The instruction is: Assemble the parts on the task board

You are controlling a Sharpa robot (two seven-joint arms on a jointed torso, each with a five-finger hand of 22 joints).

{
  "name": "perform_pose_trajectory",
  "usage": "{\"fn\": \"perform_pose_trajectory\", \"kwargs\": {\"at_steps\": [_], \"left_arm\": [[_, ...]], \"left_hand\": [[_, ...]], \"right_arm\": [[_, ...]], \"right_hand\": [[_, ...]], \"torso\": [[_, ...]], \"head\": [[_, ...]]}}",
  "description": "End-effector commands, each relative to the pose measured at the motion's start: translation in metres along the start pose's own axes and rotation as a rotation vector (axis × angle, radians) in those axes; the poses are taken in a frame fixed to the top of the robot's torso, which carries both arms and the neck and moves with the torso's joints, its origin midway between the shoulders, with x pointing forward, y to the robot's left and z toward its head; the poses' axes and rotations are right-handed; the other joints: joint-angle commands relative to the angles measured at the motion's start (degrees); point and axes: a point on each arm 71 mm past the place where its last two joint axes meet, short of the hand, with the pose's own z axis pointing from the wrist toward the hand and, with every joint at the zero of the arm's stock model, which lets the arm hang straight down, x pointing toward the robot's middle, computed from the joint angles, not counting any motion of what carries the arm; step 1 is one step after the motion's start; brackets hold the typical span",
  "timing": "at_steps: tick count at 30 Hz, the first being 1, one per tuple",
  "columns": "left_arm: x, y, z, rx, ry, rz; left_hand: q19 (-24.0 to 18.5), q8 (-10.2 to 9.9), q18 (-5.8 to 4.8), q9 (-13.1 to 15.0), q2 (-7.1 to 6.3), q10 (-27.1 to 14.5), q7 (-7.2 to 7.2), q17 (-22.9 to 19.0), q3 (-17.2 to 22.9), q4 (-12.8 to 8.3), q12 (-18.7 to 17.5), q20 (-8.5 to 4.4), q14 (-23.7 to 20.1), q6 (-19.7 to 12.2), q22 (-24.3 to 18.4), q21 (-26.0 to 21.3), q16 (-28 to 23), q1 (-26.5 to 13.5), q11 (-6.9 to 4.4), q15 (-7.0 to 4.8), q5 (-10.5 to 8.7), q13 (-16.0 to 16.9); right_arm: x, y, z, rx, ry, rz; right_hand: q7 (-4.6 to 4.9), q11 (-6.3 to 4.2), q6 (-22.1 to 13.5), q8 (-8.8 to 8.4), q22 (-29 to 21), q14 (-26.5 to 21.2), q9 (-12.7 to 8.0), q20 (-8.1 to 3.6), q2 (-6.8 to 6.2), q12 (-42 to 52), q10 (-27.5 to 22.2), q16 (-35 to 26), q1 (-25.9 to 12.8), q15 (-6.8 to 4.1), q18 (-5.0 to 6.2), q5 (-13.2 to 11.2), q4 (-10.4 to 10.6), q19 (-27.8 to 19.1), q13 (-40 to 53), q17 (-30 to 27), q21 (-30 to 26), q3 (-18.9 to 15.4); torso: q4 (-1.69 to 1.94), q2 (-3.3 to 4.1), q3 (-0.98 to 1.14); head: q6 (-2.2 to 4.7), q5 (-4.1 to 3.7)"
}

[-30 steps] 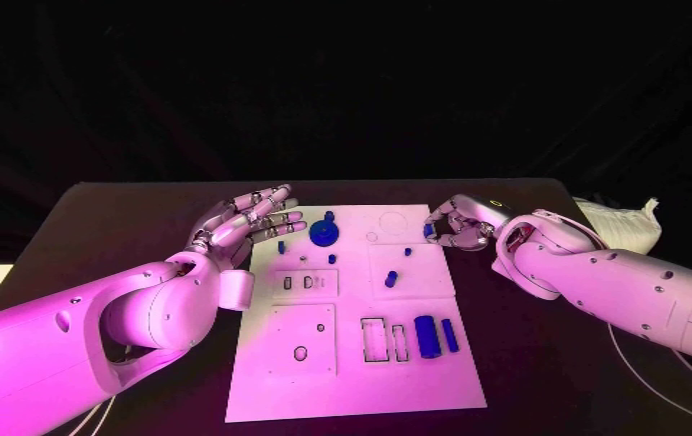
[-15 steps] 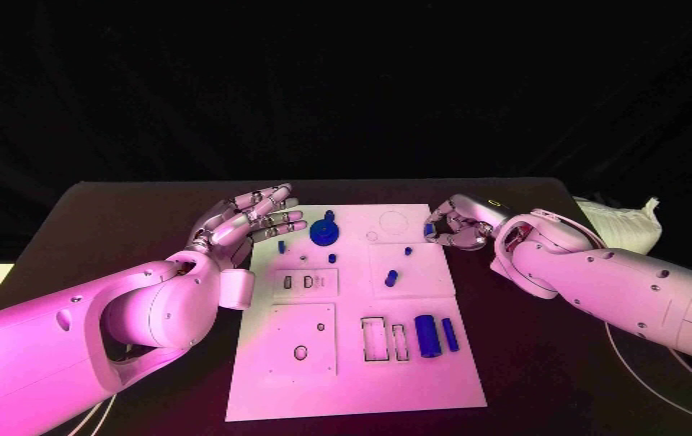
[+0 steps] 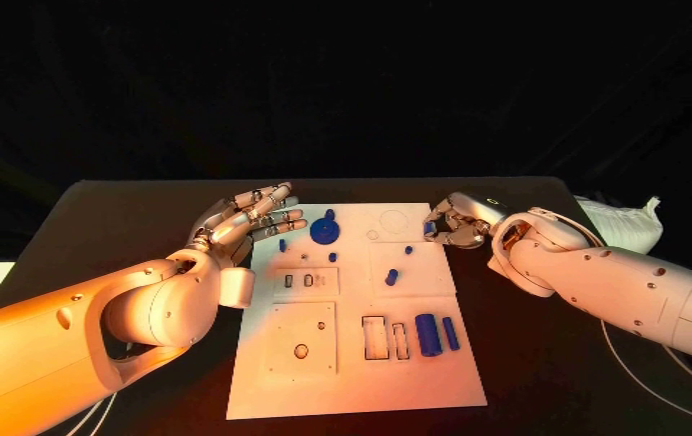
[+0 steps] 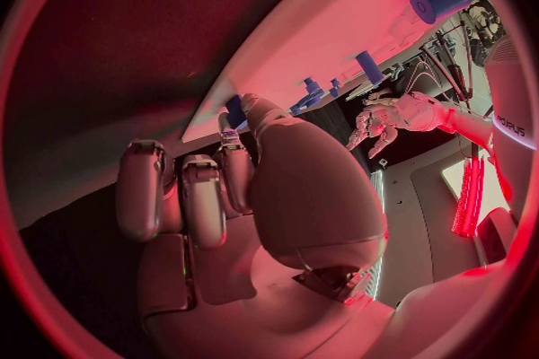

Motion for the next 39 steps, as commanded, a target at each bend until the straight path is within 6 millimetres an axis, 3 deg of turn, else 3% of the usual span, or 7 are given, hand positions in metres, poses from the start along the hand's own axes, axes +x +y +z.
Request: {"fn": "perform_pose_trajectory", "kwargs": {"at_steps": [1,10,17,24,29,33,39], "left_arm": [[0.002,-0.001,0.0,0.006,0.017,-0.009],[0.001,-0.001,0.0,0.005,0.015,-0.008],[0.001,-0.001,0.001,0.006,0.013,-0.007],[-0.001,-0.001,0.002,0.006,0.01,-0.006],[-0.002,0.0,0.003,0.007,0.006,-0.005],[-0.002,0.0,0.003,0.007,0.006,-0.005],[-0.002,0.0,0.003,0.007,0.006,-0.005]], "left_hand": [[0.3,-0.1,1.05,0.0,0.48,-0.2,3.24,0.0,0.0,-0.3,-0.3,0.06,0.3,0.1,-0.1,-0.3,-0.4,0.2,0.05,0.0,-0.25,0.0],[0.3,-0.1,1.05,0.0,0.48,-0.2,3.24,0.0,0.0,-0.3,-0.3,0.06,0.3,0.1,-0.1,-0.3,-0.4,0.2,0.05,0.0,-0.25,0.0],[0.3,-0.1,1.05,0.0,0.48,-0.2,3.24,0.0,0.0,-0.3,-0.3,0.06,0.3,0.1,-0.1,-0.3,-0.4,0.2,0.05,0.0,-0.25,0.0],[0.4,-0.1,1.05,0.0,0.51,-0.2,3.26,-0.1,0.0,-0.4,-0.3,0.05,0.3,0.1,-0.1,-0.3,-0.4,0.2,0.05,0.01,-0.25,0.0],[0.4,-0.1,1.05,0.0,0.51,-0.2,3.26,-0.1,0.0,-0.4,-0.3,0.05,0.3,0.1,-0.1,-0.3,-0.4,0.2,0.05,0.01,-0.25,0.0],[0.4,-0.1,1.05,0.0,0.51,-0.2,3.26,-0.1,0.0,-0.4,-0.3,0.05,0.3,0.1,-0.1,-0.3,-0.4,0.2,0.05,0.01,-0.25,0.0],[0.4,-0.1,1.05,0.0,0.51,-0.2,3.26,-0.1,0.0,-0.4,-0.3,0.05,0.3,0.1,-0.1,-0.3,-0.4,0.2,0.05,0.01,-0.25,0.0]], "right_arm": [[0.002,0.002,0.0,-0.005,-0.01,0.018],[-0.005,0.025,0.003,-0.023,-0.094,0.082],[-0.001,0.061,0.009,-0.049,-0.078,0.128],[0.015,0.114,0.011,-0.074,-0.045,0.088],[0.031,0.15,0.008,-0.097,-0.004,0.067],[0.045,0.169,0.006,-0.115,0.029,0.054],[0.066,0.189,0.005,-0.137,0.075,0.04]], "right_hand": [[-0.67,-0.68,1.6,0.93,0.2,5.7,0.7,-0.41,1.47,0.5,0.1,0.3,0.9,-0.6,-0.76,0.1,-0.9,0.1,5.3,13.7,0.3,0.3],[-1.49,-1.44,3.0,1.65,0.5,5.7,1.4,-1.18,3.19,0.6,0.3,0.4,2.0,-1.31,-0.82,0.2,-2.5,0.3,5.4,13.9,0.5,1.4],[-1.35,-1.41,2.6,1.43,-0.1,5.7,1.5,-1.38,3.91,0.1,0.1,0.3,2.3,-1.39,-0.72,0.2,-3.5,-0.1,5.2,13.7,0.2,2.2],[-1.2,-1.3,2.2,1.23,-0.5,5.6,1.6,-1.38,4.12,-0.8,-0.2,0.1,2.0,-1.31,-0.63,0.2,-3.7,-0.4,4.6,13.4,-0.1,2.4],[-1.07,-1.2,1.9,1.0,-1.0,5.5,1.6,-1.34,4.3,-1.3,-0.4,0.0,1.7,-1.24,-0.54,0.2,-3.8,-0.6,4.3,13.1,-0.3,2.6],[-1.01,-1.15,1.8,0.9,-1.2,5.5,1.6,-1.32,4.33,-1.4,-0.5,-0.1,1.6,-1.21,-0.5,0.2,-3.8,-0.8,4.2,12.9,-0.4,2.7],[-0.94,-1.08,1.6,0.77,-1.4,5.5,1.6,-1.28,4.28,-1.6,-0.6,-0.2,1.2,-1.15,-0.45,0.2,-3.8,-0.9,4.1,12.7,-0.5,2.7]], "torso": [[-0.09,-0.01,0.01],[0.12,-0.12,-0.06],[0.06,-0.11,-0.02],[-0.05,-0.14,-0.05],[0.02,-0.28,-0.19],[0.14,-0.41,-0.36],[0.14,-0.27,-0.31]], "head": [[-0.11,0.07],[-0.15,0.17],[-0.09,0.56],[-0.35,1.65],[-0.45,1.7],[-0.59,1.81],[-0.7,2.26]]}}
